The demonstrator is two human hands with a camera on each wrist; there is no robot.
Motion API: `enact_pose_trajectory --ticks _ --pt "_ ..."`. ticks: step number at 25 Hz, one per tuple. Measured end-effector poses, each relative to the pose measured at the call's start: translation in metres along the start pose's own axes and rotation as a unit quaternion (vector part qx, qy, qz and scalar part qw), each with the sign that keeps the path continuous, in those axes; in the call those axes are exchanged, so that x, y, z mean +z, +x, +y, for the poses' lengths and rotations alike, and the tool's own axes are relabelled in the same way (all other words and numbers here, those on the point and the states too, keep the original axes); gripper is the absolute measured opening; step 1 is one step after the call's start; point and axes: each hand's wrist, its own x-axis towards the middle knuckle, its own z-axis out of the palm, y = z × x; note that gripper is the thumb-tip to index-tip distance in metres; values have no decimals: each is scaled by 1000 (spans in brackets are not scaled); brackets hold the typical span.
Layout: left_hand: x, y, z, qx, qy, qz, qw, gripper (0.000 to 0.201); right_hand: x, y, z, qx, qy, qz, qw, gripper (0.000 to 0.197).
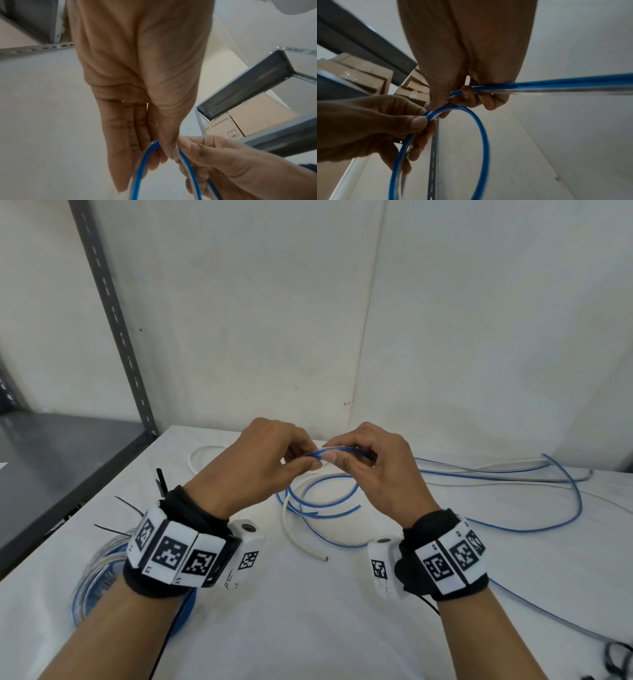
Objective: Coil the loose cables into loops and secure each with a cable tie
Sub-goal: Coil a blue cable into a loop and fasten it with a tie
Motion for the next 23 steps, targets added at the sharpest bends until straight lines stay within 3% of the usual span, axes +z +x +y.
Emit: enact_pose_trajectory --ticks 4,7,11,13,17,21,23 --pt "-9 1 -1 -49 -60 36 996 8 -3 2 3 -1 44 107 993 8" --pt "-15 2 -5 -100 -148 80 981 9 -5 5 4 -2 44 143 989 8" --pt "-10 3 -4 -97 -141 97 980 10 -5 4 5 -17 24 190 981 8" --pt "-6 3 -6 -84 -107 103 985 12 -5 5 10 -5 6 178 984 9" --pt "6 5 -7 -49 -51 108 992 11 -8 5 18 -13 -112 80 990 26" --pt "18 5 -4 -18 -51 113 992 9 -1 4 16 -26 -21 80 996 17" --pt "22 6 -5 -26 -55 123 991 9 -2 4 21 -27 -34 61 997 17"
